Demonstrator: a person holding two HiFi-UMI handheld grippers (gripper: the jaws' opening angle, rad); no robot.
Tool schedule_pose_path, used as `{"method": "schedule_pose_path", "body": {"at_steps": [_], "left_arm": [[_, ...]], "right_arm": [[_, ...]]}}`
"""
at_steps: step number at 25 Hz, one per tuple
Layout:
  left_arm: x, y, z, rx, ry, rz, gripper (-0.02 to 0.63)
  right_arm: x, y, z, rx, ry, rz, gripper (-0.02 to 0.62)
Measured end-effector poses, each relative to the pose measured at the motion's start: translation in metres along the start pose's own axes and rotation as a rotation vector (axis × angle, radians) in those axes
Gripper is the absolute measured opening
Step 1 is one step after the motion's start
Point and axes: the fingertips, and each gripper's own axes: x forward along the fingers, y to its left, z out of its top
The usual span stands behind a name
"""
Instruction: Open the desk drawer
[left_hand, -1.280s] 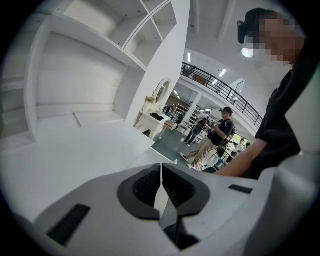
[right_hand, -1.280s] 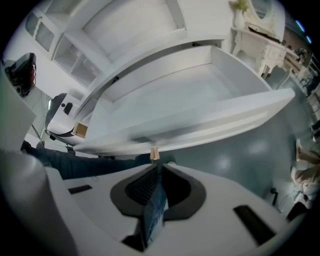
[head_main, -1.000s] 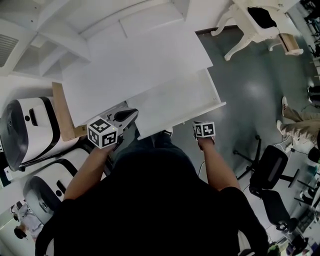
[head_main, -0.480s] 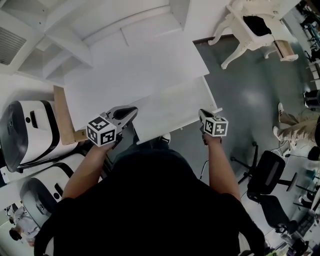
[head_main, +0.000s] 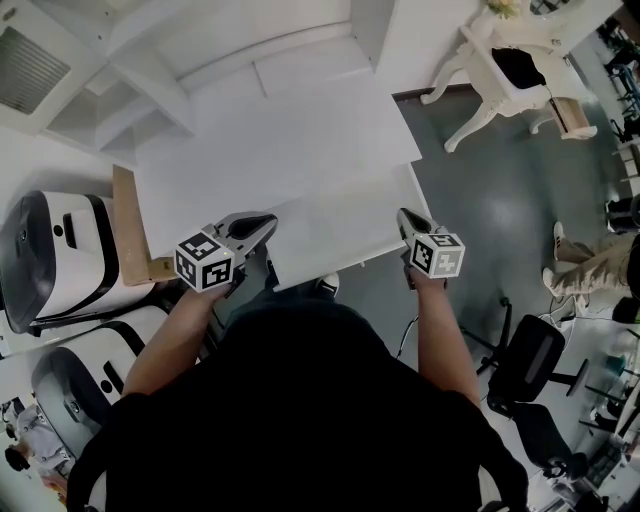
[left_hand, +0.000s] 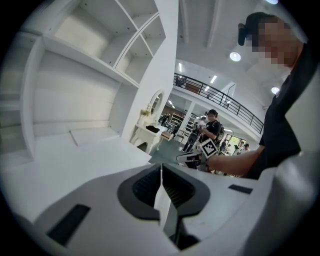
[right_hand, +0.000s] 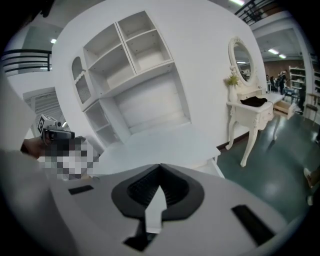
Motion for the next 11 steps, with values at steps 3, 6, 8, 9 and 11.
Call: {"method": "schedule_pose_path", "body": {"at_steps": [3,6,8,9,11], "left_arm": [[-0.003,0.000,0.002,-0.003,-0.012,0.003,0.018],[-0.009,0.002,0.002,-0.007,-0.017,0.008,0.018],[-0.011,0.003,0.000,-0.008,-0.017,0.011,0.018],[-0.012,0.003,0.000,-0.008,-0.017,0.011,0.018],[-0.013,0.004,-0.001,-0.010,-0.017,0.012,0.018]], "right_arm": [[-0.005,0.005,0.010,-0.010,-0.018,0.007,0.003],[-0.007,0.011,0.020,-0.018,-0.042,0.013,0.003],[-0.008,0.015,0.026,-0.024,-0.054,0.015,0.003],[-0.009,0.016,0.028,-0.027,-0.060,0.017,0.003],[-0.010,0.019,0.033,-0.030,-0.070,0.019,0.003]]}}
